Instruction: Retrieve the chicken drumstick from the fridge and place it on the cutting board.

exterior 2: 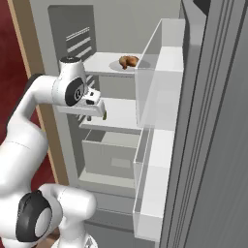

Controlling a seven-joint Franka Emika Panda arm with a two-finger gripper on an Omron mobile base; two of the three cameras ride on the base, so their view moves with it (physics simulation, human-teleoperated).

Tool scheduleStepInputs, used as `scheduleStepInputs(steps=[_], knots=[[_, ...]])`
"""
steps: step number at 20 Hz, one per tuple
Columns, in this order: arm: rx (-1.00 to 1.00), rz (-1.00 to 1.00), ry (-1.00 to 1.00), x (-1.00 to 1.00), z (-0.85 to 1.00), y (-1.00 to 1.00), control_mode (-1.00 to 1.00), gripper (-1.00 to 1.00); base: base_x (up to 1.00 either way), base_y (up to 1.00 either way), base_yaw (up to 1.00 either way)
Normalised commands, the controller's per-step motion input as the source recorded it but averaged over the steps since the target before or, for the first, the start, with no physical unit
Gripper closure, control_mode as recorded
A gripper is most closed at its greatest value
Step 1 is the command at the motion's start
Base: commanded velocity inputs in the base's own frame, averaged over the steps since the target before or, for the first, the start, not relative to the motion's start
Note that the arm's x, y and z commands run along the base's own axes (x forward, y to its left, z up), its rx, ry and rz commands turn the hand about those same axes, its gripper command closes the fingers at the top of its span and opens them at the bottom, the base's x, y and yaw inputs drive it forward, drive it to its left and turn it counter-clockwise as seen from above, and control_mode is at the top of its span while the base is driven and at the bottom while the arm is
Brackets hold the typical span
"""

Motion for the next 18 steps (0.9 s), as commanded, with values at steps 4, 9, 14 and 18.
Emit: scheduleStepInputs(steps=[4, 9, 14, 18], knots=[[0.0, 0.02, -0.25, -0.06, 0.0, 0.0, -1.0, -1.0, 0.0, 0.0, 0.0], [0.01, -0.01, -0.39, -0.13, 0.25, -0.05, -1.0, -1.0, 0.0, 0.0, 0.0], [0.0, -0.14, -0.5, -0.05, 0.74, -0.15, -1.0, -1.0, 0.0, 0.0, 0.0], [-0.02, -0.13, -0.36, -0.11, 0.91, -0.07, -1.0, -1.0, 0.0, 0.0, 0.0]])
